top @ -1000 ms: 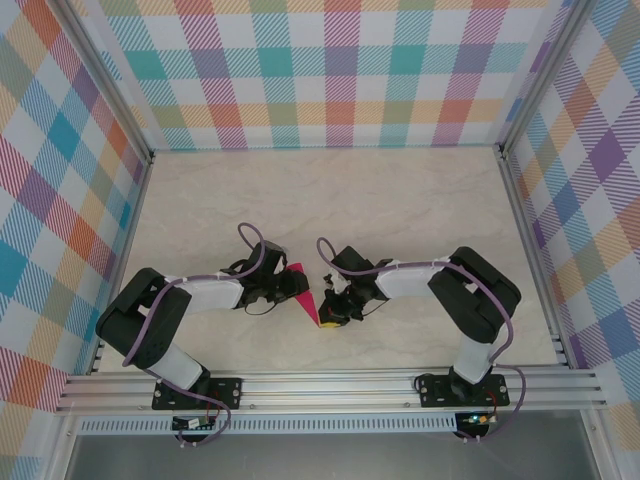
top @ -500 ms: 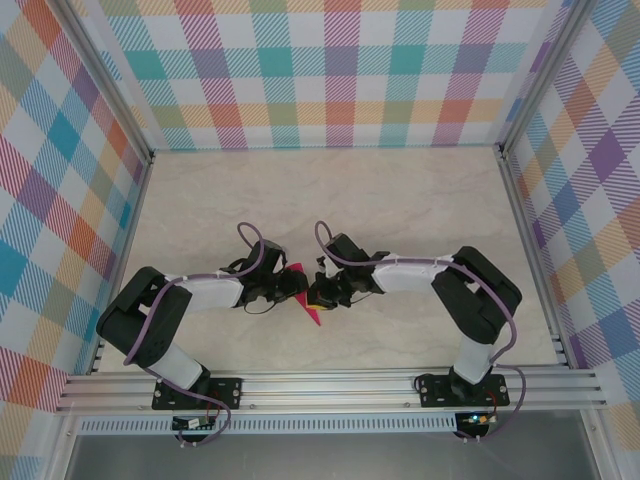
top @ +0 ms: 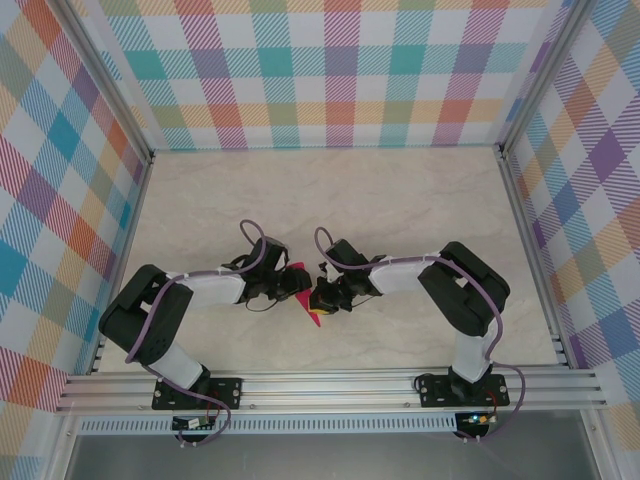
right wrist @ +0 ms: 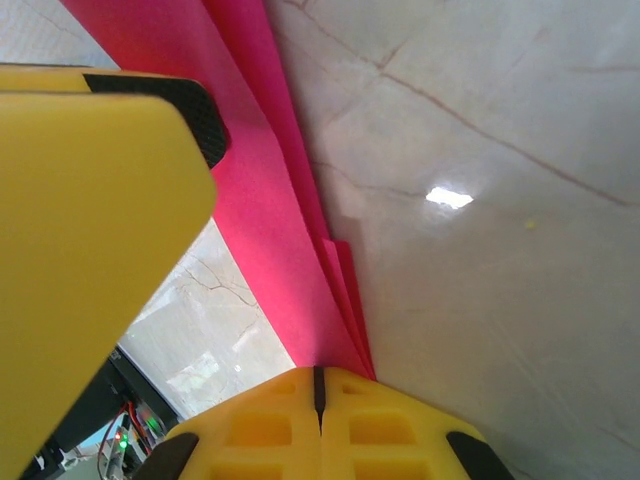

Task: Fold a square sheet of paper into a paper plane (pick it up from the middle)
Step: Fold the wing for the fifth time at the center of the table.

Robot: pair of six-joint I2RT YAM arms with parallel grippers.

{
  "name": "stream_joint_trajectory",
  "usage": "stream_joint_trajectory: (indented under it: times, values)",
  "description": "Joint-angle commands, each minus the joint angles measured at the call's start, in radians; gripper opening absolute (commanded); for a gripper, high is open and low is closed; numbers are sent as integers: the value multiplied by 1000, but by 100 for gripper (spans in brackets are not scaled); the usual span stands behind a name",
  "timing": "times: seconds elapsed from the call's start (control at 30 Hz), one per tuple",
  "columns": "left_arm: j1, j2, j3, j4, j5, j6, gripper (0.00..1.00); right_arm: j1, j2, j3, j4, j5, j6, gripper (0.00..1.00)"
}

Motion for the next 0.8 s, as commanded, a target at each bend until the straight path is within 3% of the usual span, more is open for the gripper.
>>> stream_joint_trajectory:
  times: [0.0, 0.17, 0.3, 0.53, 0.77]
  values:
    - [0, -27, 39, -105, -41, 62, 42, -2, 38, -36, -152, 15, -44, 1]
    - [23, -137, 37, -112, -59, 92, 44, -8, 46, -31, -183, 35, -48, 0]
    - [42, -182, -2, -80, -66, 94, 39, -8, 45, -31, -184, 35, -44, 0]
    - [48, -148, -21, -28, -22, 101, 34, -9, 52, -22, -197, 35, -51, 0]
    - [51, -79, -23, 1, -65, 102, 33, -9, 50, -20, -213, 40, -61, 0]
